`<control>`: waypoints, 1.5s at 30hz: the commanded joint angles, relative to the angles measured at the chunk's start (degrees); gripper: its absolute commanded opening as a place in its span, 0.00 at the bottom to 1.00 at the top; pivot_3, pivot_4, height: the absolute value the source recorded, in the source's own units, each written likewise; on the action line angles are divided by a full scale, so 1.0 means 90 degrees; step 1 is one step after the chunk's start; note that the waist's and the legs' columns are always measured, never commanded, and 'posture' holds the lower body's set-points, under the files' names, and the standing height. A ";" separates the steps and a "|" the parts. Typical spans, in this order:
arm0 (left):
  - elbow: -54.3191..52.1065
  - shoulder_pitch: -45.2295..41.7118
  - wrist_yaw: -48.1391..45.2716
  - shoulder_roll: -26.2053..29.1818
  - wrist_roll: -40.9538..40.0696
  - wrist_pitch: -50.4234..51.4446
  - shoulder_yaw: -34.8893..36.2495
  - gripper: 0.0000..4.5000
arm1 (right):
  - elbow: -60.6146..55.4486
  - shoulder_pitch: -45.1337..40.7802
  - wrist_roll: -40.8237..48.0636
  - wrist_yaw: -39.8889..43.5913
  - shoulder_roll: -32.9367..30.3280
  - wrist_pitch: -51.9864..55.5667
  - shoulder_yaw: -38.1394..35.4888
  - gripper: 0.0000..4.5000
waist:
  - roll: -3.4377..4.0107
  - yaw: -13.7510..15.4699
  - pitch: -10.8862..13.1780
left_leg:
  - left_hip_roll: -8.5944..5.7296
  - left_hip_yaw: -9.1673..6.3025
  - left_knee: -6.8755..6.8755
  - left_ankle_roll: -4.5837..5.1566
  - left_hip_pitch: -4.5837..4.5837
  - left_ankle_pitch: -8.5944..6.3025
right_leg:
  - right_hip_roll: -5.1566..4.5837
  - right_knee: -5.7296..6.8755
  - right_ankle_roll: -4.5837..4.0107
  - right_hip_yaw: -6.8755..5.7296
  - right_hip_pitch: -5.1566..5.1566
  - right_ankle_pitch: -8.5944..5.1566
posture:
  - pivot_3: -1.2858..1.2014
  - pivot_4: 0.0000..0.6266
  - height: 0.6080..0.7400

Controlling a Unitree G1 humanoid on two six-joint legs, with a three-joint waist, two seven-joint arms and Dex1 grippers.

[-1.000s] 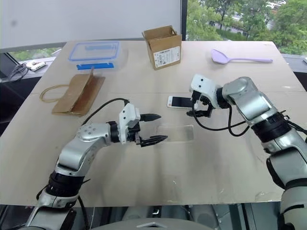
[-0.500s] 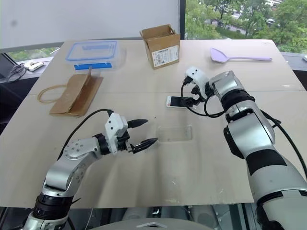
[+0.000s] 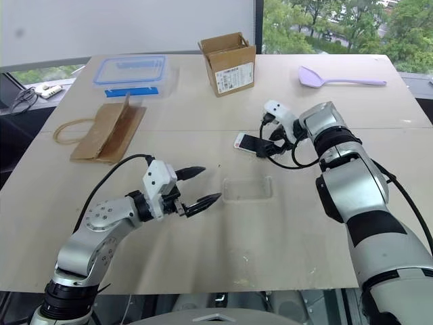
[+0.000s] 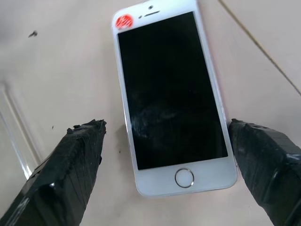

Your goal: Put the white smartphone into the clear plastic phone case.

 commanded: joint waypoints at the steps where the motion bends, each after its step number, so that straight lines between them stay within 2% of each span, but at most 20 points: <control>1: -0.0231 -0.0014 -0.0021 0.0072 -0.0113 -0.0011 -0.0037 0.98 | -0.0159 0.0229 -0.0160 -0.0044 0.0120 -0.0100 0.0050 1.00 | -0.0001 -0.0007 -0.0001 | 0.0000 0.0000 0.0000 0.0000 0.0000 0.0000 | 0.0000 0.0000 0.0000 0.0000 0.0000 0.0000 | 0.52 0.24 1.00; 8: -0.0080 -0.0077 -0.0214 0.0258 -0.0110 -0.0118 -0.0103 0.98 | -0.0735 0.0822 -0.0653 -0.0879 0.0319 -0.0552 0.0307 1.00 | -0.0003 -0.0160 -0.0022 | 0.0001 0.0001 0.0002 -0.0001 0.0032 0.0001 | 0.0002 0.0013 -0.0013 0.0003 0.0025 0.0009 | 0.52 0.24 1.00; 9: -0.0061 -0.0088 -0.0271 0.0289 -0.0119 -0.0135 -0.0112 1.00 | -0.0796 0.0899 -0.0709 -0.0951 0.0312 -0.0609 0.0347 0.88 | -0.0002 -0.0164 -0.0022 | 0.0001 0.0001 0.0001 -0.0002 0.0050 0.0001 | 0.0002 0.0015 -0.0014 0.0004 0.0041 0.0009 | 0.52 0.24 1.00; 10: -0.0049 -0.0096 -0.0330 0.0322 -0.0118 -0.0162 -0.0125 1.00 | -0.0860 0.0967 -0.0762 -0.0995 0.0286 -0.0670 0.0387 0.82 | 0.0000 -0.0163 -0.0022 | 0.0001 0.0001 -0.0001 -0.0002 0.0072 0.0001 | 0.0002 0.0015 -0.0014 0.0005 0.0059 0.0009 | 0.52 0.24 1.00; 11: -0.0036 -0.0096 -0.0391 0.0358 -0.0127 -0.0194 -0.0124 1.00 | -0.0929 0.1019 -0.0793 -0.1009 0.0262 -0.0710 0.0407 0.71 | 0.0001 -0.0163 -0.0022 | 0.0002 0.0000 -0.0015 -0.0001 0.0143 0.0000 | 0.0003 0.0007 -0.0018 0.0004 0.0123 0.0007 | 0.52 0.24 1.00; 12: -0.0026 -0.0086 -0.0474 0.0407 -0.0170 -0.0212 -0.0082 1.00 | -0.1012 0.1049 -0.0785 -0.1005 0.0227 -0.0708 0.0388 0.65 | 0.0001 -0.0162 -0.0023 | 0.0001 0.0000 -0.0018 -0.0001 0.0152 0.0000 | 0.0003 0.0006 -0.0018 0.0004 0.0131 0.0007 | 0.52 0.24 1.00; 22: 0.0152 0.0298 -0.0673 0.0553 -0.0705 -0.0313 0.0739 1.00 | -0.2066 0.1333 -0.0606 -0.0995 -0.0265 -0.0591 0.0057 0.65 | 0.0003 -0.0119 -0.0022 | 0.0002 -0.0002 -0.0017 -0.0001 0.0148 0.0001 | 0.0002 -0.0001 -0.0017 0.0004 0.0130 0.0007 | 0.52 0.24 1.00; 29: 0.0280 0.0764 -0.0726 0.0290 -0.1095 -0.0766 0.1366 1.00 | -0.4858 0.1997 0.0068 -0.0021 -0.1185 0.0319 -0.0237 0.65 | 0.0017 0.0062 -0.0012 | 0.0000 -0.0007 -0.0016 -0.0001 0.0066 0.0001 | -0.0007 -0.0017 -0.0017 -0.0006 0.0065 0.0007 | 0.52 0.24 1.00; 31: 0.0394 0.0897 -0.1018 0.0463 -0.1203 -0.0753 0.1445 1.00 | -0.6048 0.2289 0.0418 0.0538 -0.1589 0.0704 -0.0232 0.65 | 0.0018 0.0029 -0.0012 | 0.0002 -0.0007 -0.0001 -0.0004 -0.0021 0.0003 | -0.0005 -0.0007 -0.0013 -0.0006 -0.0021 0.0010 | 0.52 0.24 1.00; 34: 0.0613 0.0887 -0.1185 0.0564 -0.1229 -0.0810 0.1469 1.00 | -0.7579 0.2681 0.0665 0.0997 -0.2121 0.1277 -0.0059 0.65 | 0.0025 0.0013 -0.0007 | 0.0006 -0.0006 -0.0010 -0.0002 -0.0025 0.0002 | 0.0000 -0.0014 -0.0013 -0.0006 -0.0026 0.0009 | 0.52 0.24 1.00; 37: 0.0682 0.0824 -0.1219 0.0593 -0.1161 -0.0874 0.1375 1.00 | -0.8750 0.3031 0.0778 0.1063 -0.2416 0.1748 0.0181 0.65 | 0.0025 0.0006 -0.0007 | 0.0008 -0.0006 -0.0017 0.0000 -0.0018 0.0001 | 0.0000 -0.0017 -0.0014 -0.0007 -0.0023 0.0008 | 0.52 0.24 1.00; 40: 0.0515 0.0822 -0.1180 0.0623 -0.1124 -0.0806 0.1224 1.00 | -0.9369 0.3329 0.0687 0.0802 -0.2481 0.1994 0.0467 0.65 | 0.0024 0.0014 -0.0007 | 0.0009 -0.0007 -0.0015 0.0000 -0.0005 0.0001 | -0.0001 -0.0013 -0.0014 -0.0007 -0.0010 0.0009 | 0.52 0.24 1.00; 45: 0.0293 0.0756 -0.1070 0.0731 -0.1084 -0.0652 0.1048 1.00 | -0.9560 0.3556 0.0555 0.0501 -0.2526 0.2001 0.0836 0.65 | 0.0024 0.0026 -0.0006 | 0.0007 -0.0011 0.0009 0.0000 -0.0006 0.0001 | -0.0003 -0.0010 -0.0015 -0.0010 0.0001 0.0008 | 0.52 0.24 1.00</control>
